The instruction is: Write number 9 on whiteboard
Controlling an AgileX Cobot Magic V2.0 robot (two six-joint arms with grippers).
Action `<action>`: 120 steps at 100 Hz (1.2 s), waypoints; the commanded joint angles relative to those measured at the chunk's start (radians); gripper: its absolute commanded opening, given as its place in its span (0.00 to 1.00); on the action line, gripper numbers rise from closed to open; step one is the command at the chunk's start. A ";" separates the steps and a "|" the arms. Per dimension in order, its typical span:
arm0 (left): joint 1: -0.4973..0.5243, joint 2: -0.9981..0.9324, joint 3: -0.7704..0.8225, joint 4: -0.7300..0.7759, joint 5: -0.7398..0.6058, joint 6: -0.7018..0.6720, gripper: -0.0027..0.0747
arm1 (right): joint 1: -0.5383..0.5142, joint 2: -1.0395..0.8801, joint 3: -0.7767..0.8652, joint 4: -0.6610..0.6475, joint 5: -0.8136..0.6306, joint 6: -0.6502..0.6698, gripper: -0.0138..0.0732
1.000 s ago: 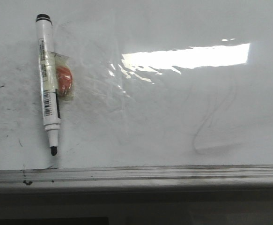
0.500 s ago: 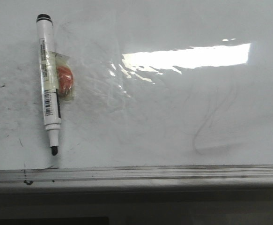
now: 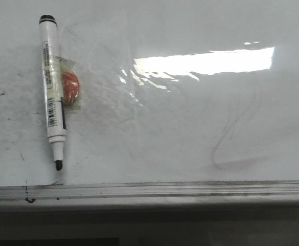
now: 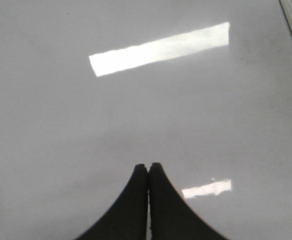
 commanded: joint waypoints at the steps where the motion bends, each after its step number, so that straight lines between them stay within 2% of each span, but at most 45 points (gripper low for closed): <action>1: -0.006 0.002 -0.057 -0.010 -0.005 0.000 0.01 | -0.002 0.009 -0.085 0.007 -0.010 0.001 0.09; 12: -0.006 0.067 -0.143 -0.010 0.065 0.000 0.01 | -0.002 0.086 -0.161 0.007 0.106 0.001 0.09; 24: -0.006 0.154 -0.206 -0.010 0.063 0.000 0.01 | -0.002 0.195 -0.244 0.009 0.181 0.001 0.09; 49: -0.006 0.235 -0.241 -0.022 0.029 0.000 0.03 | 0.030 0.246 -0.285 0.009 0.134 -0.001 0.09; 57: -0.006 0.247 -0.241 -0.041 0.001 0.000 0.13 | 0.030 0.246 -0.285 0.009 0.139 -0.001 0.09; 71: -0.006 0.282 -0.229 -0.125 -0.084 0.000 0.51 | 0.030 0.246 -0.285 0.009 0.139 -0.001 0.09; 81: -0.024 0.305 -0.229 -0.154 -0.110 0.000 0.59 | 0.030 0.246 -0.285 0.009 0.145 -0.001 0.09; 100: -0.187 0.341 -0.229 -0.163 -0.151 -0.006 0.59 | 0.030 0.246 -0.283 0.009 0.178 -0.001 0.09; 120: -0.481 0.416 -0.229 -0.183 -0.163 -0.006 0.59 | 0.030 0.246 -0.281 0.009 0.179 -0.001 0.09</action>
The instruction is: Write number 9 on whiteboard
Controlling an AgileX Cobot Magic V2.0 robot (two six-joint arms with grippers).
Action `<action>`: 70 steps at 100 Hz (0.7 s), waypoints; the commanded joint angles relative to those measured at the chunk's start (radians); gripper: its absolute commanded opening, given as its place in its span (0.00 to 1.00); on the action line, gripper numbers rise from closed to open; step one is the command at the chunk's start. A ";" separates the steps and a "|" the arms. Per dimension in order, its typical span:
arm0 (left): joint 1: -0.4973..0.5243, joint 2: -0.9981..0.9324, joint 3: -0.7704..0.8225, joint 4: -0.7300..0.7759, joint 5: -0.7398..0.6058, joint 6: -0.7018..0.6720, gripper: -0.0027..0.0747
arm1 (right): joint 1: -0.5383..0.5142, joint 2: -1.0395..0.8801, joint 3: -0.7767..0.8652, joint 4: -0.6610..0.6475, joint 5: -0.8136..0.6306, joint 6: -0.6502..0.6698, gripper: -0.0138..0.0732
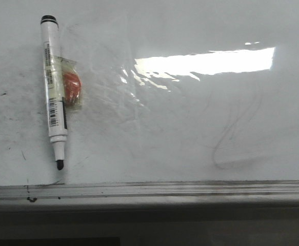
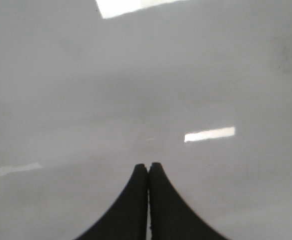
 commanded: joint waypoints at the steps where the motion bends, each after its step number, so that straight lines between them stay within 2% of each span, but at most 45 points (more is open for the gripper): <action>1: -0.129 0.052 -0.025 -0.022 -0.090 -0.006 0.59 | 0.001 0.019 -0.033 0.002 -0.068 -0.001 0.09; 15: -0.317 0.145 -0.025 -0.017 -0.132 0.002 0.54 | 0.001 0.019 -0.011 0.002 -0.079 -0.001 0.09; 32: -0.461 0.276 -0.019 -0.029 -0.231 0.000 0.53 | 0.001 0.019 0.008 0.002 -0.107 -0.001 0.09; 46: -0.546 0.396 -0.019 -0.077 -0.354 0.000 0.53 | 0.001 0.019 0.008 0.002 -0.110 -0.001 0.09; 70: -0.628 0.572 -0.019 -0.141 -0.511 -0.032 0.53 | 0.001 0.019 0.008 0.002 -0.110 -0.001 0.09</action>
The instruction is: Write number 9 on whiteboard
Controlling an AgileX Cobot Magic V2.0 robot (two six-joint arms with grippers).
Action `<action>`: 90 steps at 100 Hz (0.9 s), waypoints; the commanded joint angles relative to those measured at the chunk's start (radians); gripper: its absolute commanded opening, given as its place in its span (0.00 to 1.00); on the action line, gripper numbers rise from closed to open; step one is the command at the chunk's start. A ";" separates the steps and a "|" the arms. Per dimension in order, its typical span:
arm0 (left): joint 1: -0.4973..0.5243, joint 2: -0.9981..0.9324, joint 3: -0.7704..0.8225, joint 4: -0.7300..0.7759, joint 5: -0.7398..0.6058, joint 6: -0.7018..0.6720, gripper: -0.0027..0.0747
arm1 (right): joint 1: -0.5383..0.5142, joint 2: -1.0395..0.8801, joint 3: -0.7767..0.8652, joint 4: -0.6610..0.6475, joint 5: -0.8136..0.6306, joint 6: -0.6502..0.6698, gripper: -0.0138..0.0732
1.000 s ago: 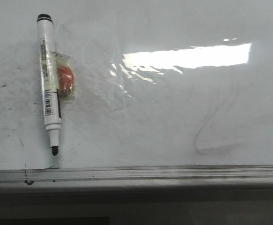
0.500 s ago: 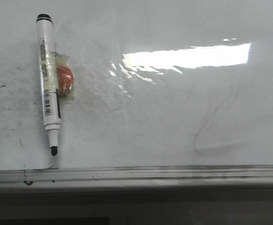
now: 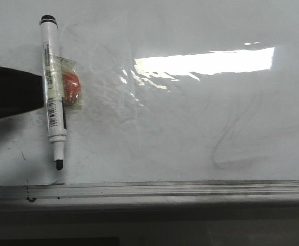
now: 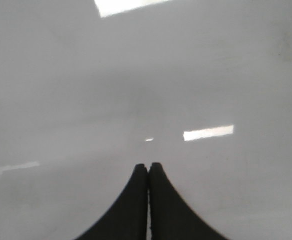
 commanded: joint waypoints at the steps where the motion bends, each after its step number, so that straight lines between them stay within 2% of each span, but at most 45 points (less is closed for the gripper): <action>1: -0.027 0.048 -0.029 -0.016 -0.138 -0.031 0.53 | 0.001 0.019 -0.025 0.002 -0.081 -0.001 0.09; 28: -0.040 0.183 -0.029 -0.082 -0.245 -0.052 0.53 | 0.006 0.019 -0.025 0.002 -0.081 -0.001 0.09; 40: -0.040 0.225 -0.029 -0.109 -0.254 -0.052 0.50 | 0.032 0.019 -0.025 0.002 -0.081 -0.001 0.09; 61: -0.040 0.284 -0.029 -0.120 -0.254 -0.088 0.30 | 0.159 0.019 -0.025 0.000 -0.081 -0.001 0.09; 79: -0.040 0.292 -0.029 -0.120 -0.254 -0.090 0.04 | 0.286 0.019 -0.025 -0.028 -0.053 -0.012 0.09; 90: -0.040 0.292 -0.029 -0.109 -0.254 -0.090 0.01 | 0.416 0.030 -0.033 -0.028 -0.014 -0.023 0.09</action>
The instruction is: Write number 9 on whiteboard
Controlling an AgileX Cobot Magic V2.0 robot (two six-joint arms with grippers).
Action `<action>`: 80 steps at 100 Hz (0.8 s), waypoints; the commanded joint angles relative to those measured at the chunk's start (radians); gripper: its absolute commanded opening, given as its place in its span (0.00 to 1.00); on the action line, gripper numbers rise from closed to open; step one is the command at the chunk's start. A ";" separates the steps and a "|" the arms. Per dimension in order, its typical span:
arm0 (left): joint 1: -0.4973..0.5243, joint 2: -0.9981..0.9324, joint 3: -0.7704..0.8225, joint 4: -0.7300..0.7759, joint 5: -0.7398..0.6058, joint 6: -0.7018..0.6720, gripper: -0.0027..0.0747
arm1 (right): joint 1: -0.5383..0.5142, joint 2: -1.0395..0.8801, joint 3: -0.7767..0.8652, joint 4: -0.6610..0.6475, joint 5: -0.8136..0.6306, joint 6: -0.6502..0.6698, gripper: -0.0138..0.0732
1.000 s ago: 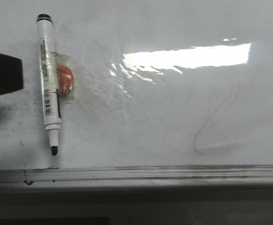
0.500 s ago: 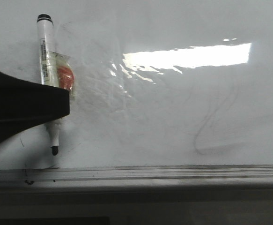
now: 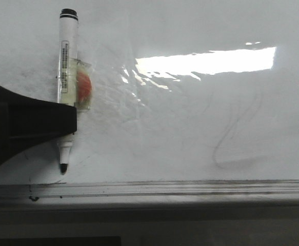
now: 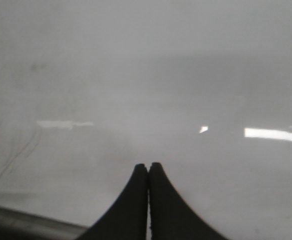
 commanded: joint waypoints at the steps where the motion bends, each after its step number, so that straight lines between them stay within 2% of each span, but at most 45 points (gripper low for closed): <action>1: 0.000 0.003 -0.019 -0.029 -0.021 -0.005 0.01 | 0.085 0.034 -0.037 -0.007 -0.040 -0.023 0.09; 14: 0.000 -0.021 -0.019 0.070 -0.021 -0.003 0.01 | 0.220 0.102 -0.097 -0.009 -0.031 -0.110 0.09; 25: 0.003 -0.058 -0.021 0.174 -0.019 0.011 0.01 | 0.319 0.205 -0.179 -0.009 -0.031 -0.116 0.09; 30: 0.003 -0.077 -0.021 0.208 -0.019 0.012 0.01 | 0.363 0.261 -0.218 -0.009 -0.029 -0.119 0.13; 35: 0.003 -0.095 -0.021 0.230 -0.015 0.021 0.01 | 0.409 0.323 -0.259 -0.009 -0.029 -0.119 0.20; 46: 0.003 -0.132 -0.023 0.292 0.014 0.077 0.01 | 0.509 0.471 -0.357 -0.007 -0.027 -0.119 0.47; 53: 0.003 -0.150 -0.029 0.324 0.059 0.134 0.01 | 0.565 0.559 -0.422 -0.007 -0.027 -0.119 0.56; 80: 0.003 -0.162 -0.081 0.326 0.176 0.384 0.01 | 0.700 0.822 -0.655 -0.007 0.044 -0.119 0.55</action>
